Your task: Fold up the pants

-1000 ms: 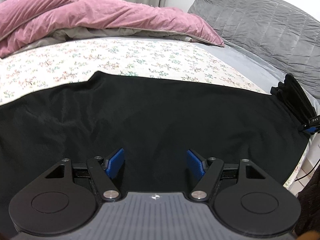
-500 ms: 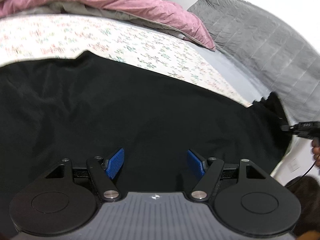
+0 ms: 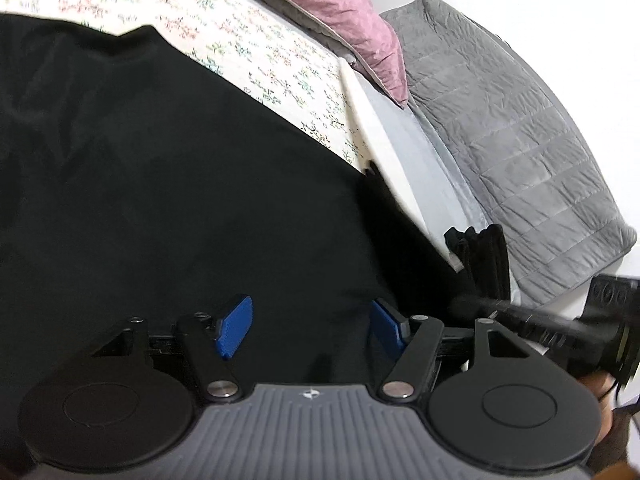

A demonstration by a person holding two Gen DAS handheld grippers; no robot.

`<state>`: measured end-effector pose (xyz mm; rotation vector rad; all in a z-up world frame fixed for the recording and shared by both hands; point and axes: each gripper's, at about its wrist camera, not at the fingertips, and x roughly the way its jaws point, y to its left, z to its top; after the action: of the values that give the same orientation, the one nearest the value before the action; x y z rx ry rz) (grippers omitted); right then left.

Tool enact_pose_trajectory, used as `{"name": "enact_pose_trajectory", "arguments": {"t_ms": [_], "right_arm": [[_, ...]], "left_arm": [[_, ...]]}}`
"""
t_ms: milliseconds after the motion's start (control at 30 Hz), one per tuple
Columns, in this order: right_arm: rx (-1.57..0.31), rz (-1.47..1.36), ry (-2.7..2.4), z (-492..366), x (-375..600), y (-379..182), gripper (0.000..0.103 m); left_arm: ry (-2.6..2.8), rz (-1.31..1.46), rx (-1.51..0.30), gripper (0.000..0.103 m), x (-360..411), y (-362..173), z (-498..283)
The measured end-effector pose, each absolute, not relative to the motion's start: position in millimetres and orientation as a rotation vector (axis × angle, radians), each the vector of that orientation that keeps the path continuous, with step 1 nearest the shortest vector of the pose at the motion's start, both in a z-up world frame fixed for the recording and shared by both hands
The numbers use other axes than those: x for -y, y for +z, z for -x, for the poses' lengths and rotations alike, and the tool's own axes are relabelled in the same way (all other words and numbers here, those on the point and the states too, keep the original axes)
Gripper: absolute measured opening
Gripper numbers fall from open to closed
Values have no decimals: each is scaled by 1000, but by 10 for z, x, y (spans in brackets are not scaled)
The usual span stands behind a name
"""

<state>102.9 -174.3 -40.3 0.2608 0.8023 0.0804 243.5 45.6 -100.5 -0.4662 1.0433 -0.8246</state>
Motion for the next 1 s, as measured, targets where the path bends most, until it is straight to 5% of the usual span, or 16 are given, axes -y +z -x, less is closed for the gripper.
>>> {"name": "enact_pose_trajectory", "arguments": {"t_ms": [267,467,967,1000], "right_arm": [[-863,-172,61,-1069,1554,-670,7],[-915,-193,155,-937,1588,-601,18],[-895,-235,143,-955,1585,-671,19],[-898,-226,145,-964,1570,-688,11]], "left_arm": [[-836,486,-1055,70,-378,-988,-2448],[-859,463,-1058,70,-335,-1015,-2444],[-879,437,-1056,70,-334,-1018,-2439],[-879,434,-1056,70,-324,-1013,-2438]]}}
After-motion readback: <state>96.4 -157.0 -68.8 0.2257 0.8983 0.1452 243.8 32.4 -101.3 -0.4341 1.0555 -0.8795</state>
